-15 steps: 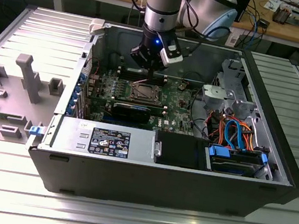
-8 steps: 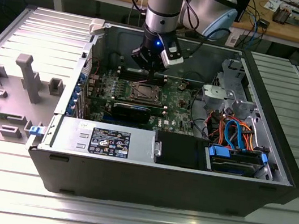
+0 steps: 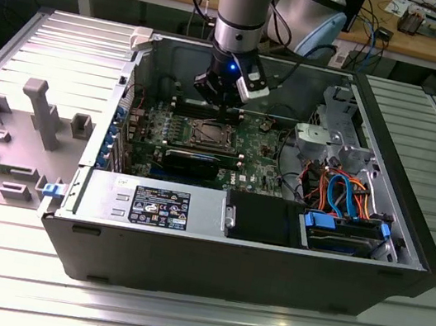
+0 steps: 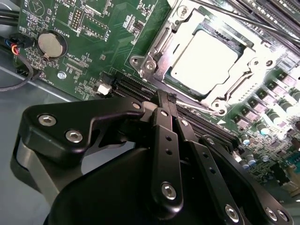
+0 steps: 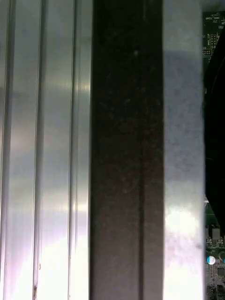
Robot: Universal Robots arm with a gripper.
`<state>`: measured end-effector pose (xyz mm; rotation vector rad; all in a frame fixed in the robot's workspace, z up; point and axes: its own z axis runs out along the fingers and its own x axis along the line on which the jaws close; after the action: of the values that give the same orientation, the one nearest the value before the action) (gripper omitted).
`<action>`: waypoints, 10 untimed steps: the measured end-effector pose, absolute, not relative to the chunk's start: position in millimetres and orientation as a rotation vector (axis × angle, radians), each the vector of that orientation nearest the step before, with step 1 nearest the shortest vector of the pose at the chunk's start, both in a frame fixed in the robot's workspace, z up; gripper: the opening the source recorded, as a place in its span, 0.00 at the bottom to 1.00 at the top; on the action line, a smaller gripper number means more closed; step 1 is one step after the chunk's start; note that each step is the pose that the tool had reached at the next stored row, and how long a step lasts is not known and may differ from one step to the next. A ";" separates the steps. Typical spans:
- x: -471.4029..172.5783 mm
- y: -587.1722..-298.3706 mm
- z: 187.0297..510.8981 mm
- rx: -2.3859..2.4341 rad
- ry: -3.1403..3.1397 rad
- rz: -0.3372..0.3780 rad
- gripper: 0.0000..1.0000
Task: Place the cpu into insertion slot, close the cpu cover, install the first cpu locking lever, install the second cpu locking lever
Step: 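Install the first cpu locking lever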
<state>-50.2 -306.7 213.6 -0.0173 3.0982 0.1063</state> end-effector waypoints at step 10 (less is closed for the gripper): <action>-47.0 -306.8 205.1 -0.016 3.098 0.106 0.11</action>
<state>-47.0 -306.8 205.1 -0.0163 3.0984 0.1061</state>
